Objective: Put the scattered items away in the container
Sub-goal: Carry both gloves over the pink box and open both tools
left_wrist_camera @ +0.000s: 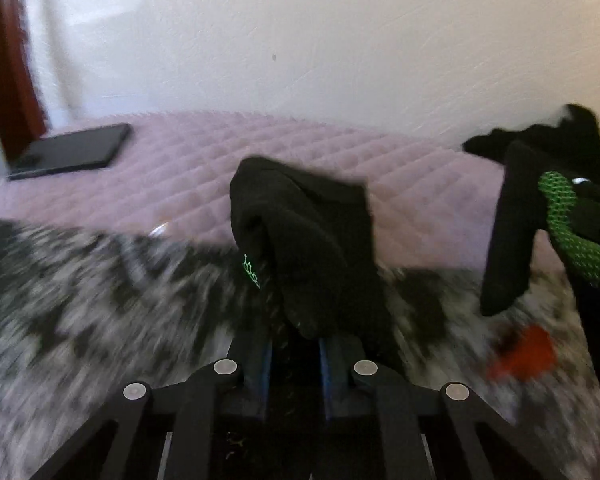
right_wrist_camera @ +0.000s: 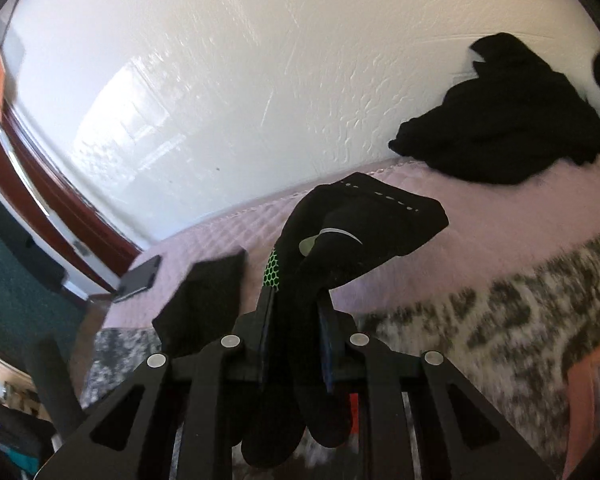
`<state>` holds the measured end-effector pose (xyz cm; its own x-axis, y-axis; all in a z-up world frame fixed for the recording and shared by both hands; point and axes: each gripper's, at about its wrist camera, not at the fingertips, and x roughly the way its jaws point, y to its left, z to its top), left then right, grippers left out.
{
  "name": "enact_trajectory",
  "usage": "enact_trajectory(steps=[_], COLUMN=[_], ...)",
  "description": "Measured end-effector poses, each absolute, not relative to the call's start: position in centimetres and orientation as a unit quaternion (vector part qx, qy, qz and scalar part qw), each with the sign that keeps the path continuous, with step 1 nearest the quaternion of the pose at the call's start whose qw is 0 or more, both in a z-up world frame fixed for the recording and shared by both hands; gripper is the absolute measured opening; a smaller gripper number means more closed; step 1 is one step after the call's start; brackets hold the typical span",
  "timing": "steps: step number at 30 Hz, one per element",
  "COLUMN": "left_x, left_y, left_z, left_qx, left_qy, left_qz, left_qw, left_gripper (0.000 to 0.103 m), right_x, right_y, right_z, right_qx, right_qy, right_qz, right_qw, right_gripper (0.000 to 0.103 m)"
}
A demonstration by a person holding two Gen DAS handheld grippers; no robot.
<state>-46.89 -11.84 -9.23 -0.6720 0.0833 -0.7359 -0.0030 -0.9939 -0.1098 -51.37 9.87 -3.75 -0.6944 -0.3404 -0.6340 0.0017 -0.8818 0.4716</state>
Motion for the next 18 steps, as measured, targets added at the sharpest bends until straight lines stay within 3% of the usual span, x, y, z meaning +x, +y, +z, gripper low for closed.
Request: enact_trajectory(steps=[10, 18], left_x=[-21.8, -6.5], left_y=[-8.6, -1.5], left_z=[2.7, 11.6], left_qx=[-0.327, -0.262], left_qy=[-0.038, -0.019], left_qz=[0.943, 0.965], left_qw=[-0.046, -0.014], left_gripper=[0.012, 0.013], right_x=[-30.4, -10.1], right_y=[12.4, 18.7], right_z=[5.4, 13.6], right_qx=[0.338, 0.236], right_qy=[-0.206, -0.151], right_qz=[-0.9, -0.939], right_qw=[0.185, 0.201], right_gripper=[0.021, 0.022])
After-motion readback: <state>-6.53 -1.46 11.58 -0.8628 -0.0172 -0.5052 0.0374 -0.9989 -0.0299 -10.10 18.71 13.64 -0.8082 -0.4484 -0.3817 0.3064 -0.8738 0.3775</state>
